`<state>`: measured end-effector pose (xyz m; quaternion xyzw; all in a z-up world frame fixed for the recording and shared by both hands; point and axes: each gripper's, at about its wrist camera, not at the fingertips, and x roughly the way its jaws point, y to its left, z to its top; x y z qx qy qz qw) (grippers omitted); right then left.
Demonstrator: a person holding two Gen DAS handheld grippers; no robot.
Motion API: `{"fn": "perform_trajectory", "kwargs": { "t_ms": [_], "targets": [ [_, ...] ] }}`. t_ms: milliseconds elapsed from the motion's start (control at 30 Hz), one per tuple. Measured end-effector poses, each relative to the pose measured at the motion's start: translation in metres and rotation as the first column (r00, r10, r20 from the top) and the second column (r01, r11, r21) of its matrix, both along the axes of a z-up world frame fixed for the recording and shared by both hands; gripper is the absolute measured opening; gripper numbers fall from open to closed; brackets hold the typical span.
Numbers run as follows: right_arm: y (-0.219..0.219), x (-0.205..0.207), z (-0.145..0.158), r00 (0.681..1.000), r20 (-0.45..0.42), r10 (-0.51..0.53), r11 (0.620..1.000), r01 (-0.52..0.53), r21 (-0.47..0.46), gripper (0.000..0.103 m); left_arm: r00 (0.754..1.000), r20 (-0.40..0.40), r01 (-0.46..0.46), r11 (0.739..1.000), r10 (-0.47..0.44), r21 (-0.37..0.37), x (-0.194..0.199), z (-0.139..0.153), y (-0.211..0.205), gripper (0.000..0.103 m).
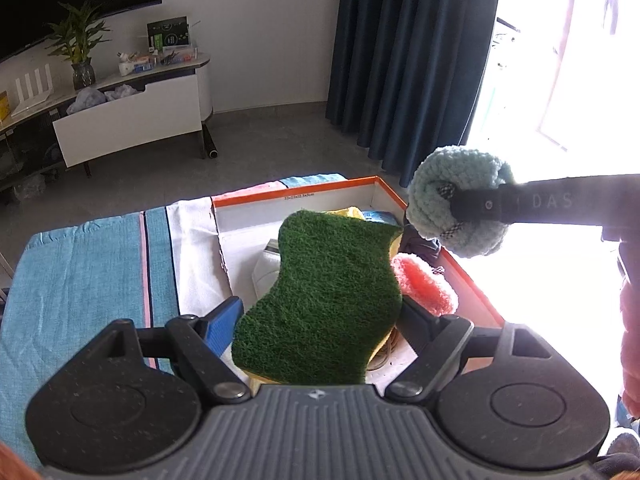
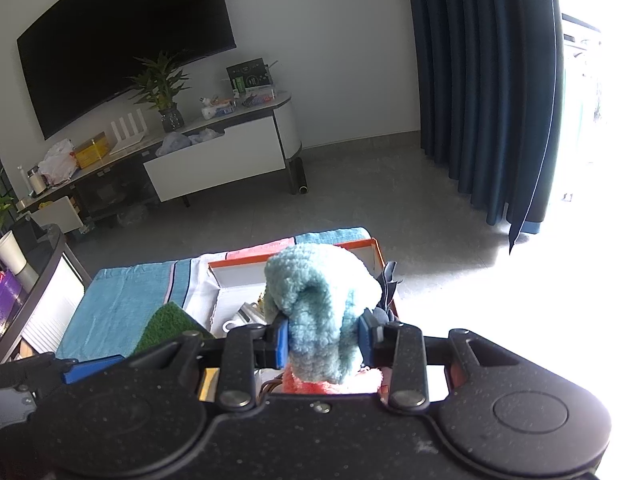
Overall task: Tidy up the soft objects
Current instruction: 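Carry the sponge in the left tool and knit ball in the right tool over the box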
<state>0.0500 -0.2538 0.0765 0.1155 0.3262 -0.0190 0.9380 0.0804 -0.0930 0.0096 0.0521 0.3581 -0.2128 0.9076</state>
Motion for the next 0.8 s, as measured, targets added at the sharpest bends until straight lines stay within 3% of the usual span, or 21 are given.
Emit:
{"fn": "perform_trajectory", "kwargs": {
  "t_ms": [800],
  "targets": [
    [0.0,0.028,-0.012,1.0,-0.016,0.018,1.0,-0.017,0.011,0.042,0.999,-0.03,-0.024,1.0,0.024,-0.006,0.011,-0.009,-0.006,0.084]
  ]
}}
